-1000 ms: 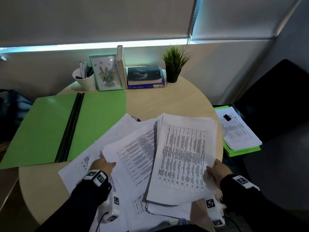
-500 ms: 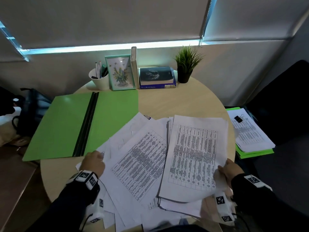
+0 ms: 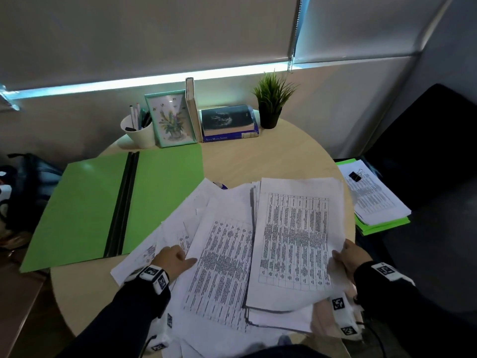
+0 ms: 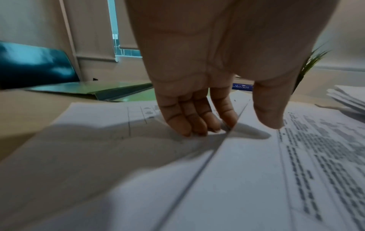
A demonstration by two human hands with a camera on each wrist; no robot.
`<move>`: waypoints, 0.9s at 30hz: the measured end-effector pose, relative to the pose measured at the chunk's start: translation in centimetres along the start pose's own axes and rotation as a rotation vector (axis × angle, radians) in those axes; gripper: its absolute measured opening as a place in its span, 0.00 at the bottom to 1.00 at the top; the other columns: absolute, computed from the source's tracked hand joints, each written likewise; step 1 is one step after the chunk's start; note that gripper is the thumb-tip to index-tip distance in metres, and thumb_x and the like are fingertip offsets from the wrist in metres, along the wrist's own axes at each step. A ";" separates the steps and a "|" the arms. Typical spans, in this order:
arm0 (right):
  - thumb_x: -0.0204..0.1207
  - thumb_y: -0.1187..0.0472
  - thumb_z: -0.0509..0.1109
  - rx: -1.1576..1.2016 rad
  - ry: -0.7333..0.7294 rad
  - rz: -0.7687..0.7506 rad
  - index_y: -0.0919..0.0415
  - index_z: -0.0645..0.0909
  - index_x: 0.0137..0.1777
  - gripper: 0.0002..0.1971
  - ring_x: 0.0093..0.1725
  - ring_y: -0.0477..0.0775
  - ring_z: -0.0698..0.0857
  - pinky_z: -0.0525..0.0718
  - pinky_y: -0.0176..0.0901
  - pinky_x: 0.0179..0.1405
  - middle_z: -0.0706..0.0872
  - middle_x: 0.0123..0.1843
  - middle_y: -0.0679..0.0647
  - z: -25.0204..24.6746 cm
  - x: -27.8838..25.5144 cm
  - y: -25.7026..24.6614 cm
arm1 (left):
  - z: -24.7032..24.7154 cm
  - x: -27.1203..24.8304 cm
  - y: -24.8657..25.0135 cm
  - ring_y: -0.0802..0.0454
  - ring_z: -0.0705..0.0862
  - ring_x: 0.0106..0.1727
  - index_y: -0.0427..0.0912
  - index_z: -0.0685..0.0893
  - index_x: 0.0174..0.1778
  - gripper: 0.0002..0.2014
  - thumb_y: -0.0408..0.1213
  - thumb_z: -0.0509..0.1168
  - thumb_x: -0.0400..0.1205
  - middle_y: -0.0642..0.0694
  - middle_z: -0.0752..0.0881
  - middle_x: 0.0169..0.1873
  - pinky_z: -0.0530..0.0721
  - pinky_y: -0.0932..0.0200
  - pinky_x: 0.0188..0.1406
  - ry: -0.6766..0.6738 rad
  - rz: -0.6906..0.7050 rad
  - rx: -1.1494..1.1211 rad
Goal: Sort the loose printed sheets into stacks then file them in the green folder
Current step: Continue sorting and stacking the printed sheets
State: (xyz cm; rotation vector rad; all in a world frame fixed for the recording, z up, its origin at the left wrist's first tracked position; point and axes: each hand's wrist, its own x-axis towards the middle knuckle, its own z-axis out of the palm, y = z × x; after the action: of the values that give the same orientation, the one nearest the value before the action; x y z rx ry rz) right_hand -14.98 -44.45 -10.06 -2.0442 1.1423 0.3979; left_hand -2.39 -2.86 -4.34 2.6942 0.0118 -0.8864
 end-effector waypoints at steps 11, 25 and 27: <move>0.78 0.66 0.66 0.147 -0.065 0.013 0.63 0.72 0.72 0.22 0.66 0.67 0.81 0.79 0.59 0.67 0.81 0.67 0.66 0.0 0.3 0.4 | 2.0 -1.2 3.1 0.48 0.83 0.47 0.40 0.83 0.61 0.15 0.41 0.66 0.81 0.46 0.86 0.48 0.77 0.62 0.46 0.074 0.136 -0.383; 0.78 0.66 0.65 0.041 -0.028 -0.023 0.69 0.74 0.62 0.14 0.56 0.66 0.82 0.80 0.52 0.60 0.84 0.57 0.66 -0.2 0.2 0.2 | -1.5 -1.4 -1.8 0.39 0.79 0.67 0.35 0.81 0.65 0.25 0.45 0.72 0.76 0.38 0.81 0.67 0.73 0.51 0.69 0.289 -0.253 -0.480; 0.79 0.66 0.65 0.047 -0.026 -0.023 0.68 0.75 0.61 0.12 0.57 0.66 0.82 0.79 0.52 0.59 0.83 0.53 0.65 -0.2 0.0 0.1 | -1.1 -1.8 -2.1 0.38 0.78 0.67 0.36 0.77 0.66 0.28 0.38 0.77 0.72 0.37 0.79 0.69 0.73 0.50 0.66 0.327 -0.243 -0.654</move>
State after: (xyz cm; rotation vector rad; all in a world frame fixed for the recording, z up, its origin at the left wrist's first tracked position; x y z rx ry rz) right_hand -15.08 -44.65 -10.02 -2.0042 1.1020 0.3823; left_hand -3.41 -0.40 -2.99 2.1983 0.6010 -0.3871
